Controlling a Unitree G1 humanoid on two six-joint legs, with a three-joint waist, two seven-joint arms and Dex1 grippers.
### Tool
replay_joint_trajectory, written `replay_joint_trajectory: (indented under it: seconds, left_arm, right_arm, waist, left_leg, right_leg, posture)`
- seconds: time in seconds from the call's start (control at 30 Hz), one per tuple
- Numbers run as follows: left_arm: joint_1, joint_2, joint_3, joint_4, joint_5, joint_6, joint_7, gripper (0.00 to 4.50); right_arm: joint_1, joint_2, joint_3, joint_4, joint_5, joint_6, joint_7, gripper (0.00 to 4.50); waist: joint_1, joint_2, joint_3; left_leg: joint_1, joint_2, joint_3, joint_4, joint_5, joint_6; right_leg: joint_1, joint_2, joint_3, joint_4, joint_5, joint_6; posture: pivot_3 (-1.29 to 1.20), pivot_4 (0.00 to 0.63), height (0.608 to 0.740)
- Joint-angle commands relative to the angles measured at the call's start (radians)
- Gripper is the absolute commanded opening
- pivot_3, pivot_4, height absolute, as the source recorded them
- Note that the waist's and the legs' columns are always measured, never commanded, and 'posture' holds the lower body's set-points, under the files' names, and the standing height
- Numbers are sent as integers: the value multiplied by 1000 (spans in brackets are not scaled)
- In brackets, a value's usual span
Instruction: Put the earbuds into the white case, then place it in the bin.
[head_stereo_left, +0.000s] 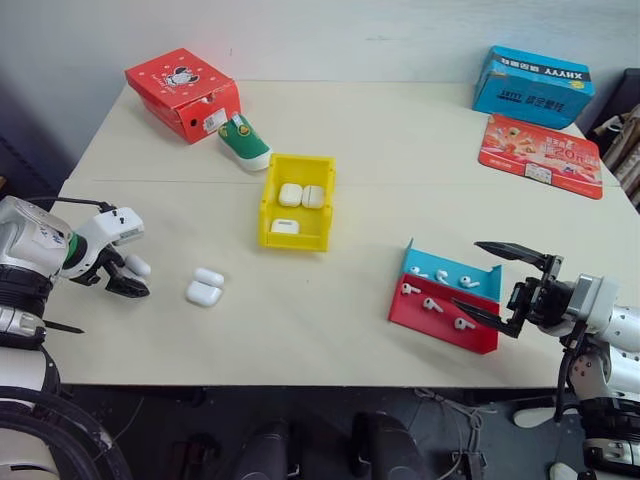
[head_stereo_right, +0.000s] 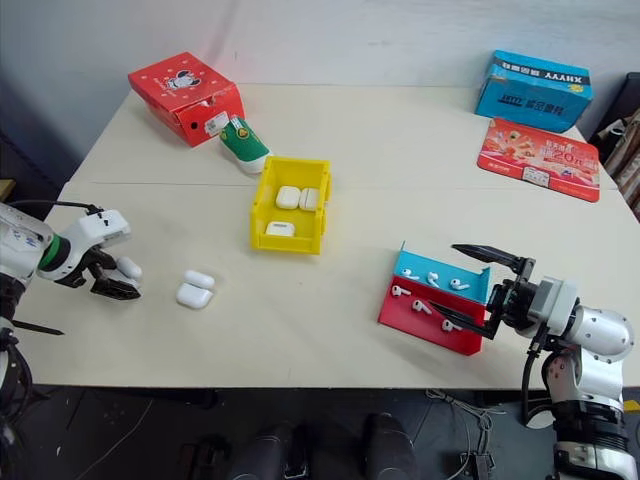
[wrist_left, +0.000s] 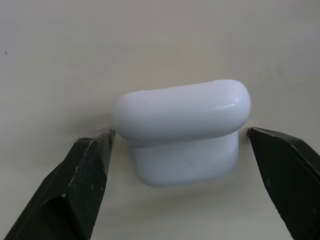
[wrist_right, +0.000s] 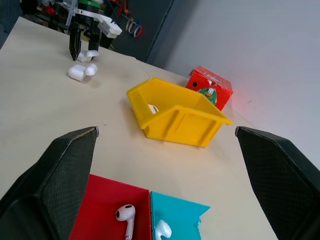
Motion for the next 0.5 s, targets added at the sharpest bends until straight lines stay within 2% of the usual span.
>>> replay_joint_trajectory:
  seconds: [0.03, 0.1, 0.23, 0.3, 0.4, 0.5]
  left_arm:
    - [38, 13, 12, -8, 11, 32, -5, 3332]
    - [49, 29, 27, -25, 6, 41, -15, 2802]
    - [70, 67, 81, -51, -22, 42, -27, 2791]
    - [63, 76, 159, -50, -77, 2, -9, 2791]
    - [85, 39, 431, -103, -307, -208, -21, 2791]
    - [212, 12, 657, -262, -530, -332, -157, 2791]
  right_arm:
    - [-15, -5, -21, -2, 12, -20, 2, 4500]
    - [-21, -7, -22, 7, 12, -23, 4, 4500]
    - [-29, -11, -25, 24, 10, -28, 7, 4500]
    - [-30, -14, -26, 30, 8, -30, 7, 4500]
    - [-12, -41, -34, 28, -1, -6, -2, 4500]
    - [19, -92, -56, 10, -14, 55, -46, 4500]
  waist:
    - [0, 0, 0]
    - [-1, 0, 0]
    - [-3, 0, 0]
    - [-1, 0, 0]
    - [1, -3, 2]
    - [2, -3, 2]
  left_leg:
    - [0, 0, 1, 0, 0, 0]
    - [0, 0, 2, 0, 0, 0]
    - [-1, 0, 3, 0, -1, 0]
    - [-2, 0, 4, 0, -1, 0]
    - [-7, 1, 4, 2, 0, 0]
    - [-13, 0, 1, 6, 0, 1]
  right_leg:
    - [-1, 0, 1, 0, 0, 0]
    - [-2, 0, 2, 1, 0, 0]
    - [-3, 0, 3, 1, 0, 0]
    - [-5, 0, 4, 1, 0, 0]
    - [-10, 0, 4, 3, 0, 0]
    - [-12, -2, 4, 3, 0, 0]
  posture:
    - [0, 150, 740]
    - [0, 150, 740]
    - [0, 150, 740]
    - [0, 150, 740]
    - [0, 150, 740]
    - [0, 150, 740]
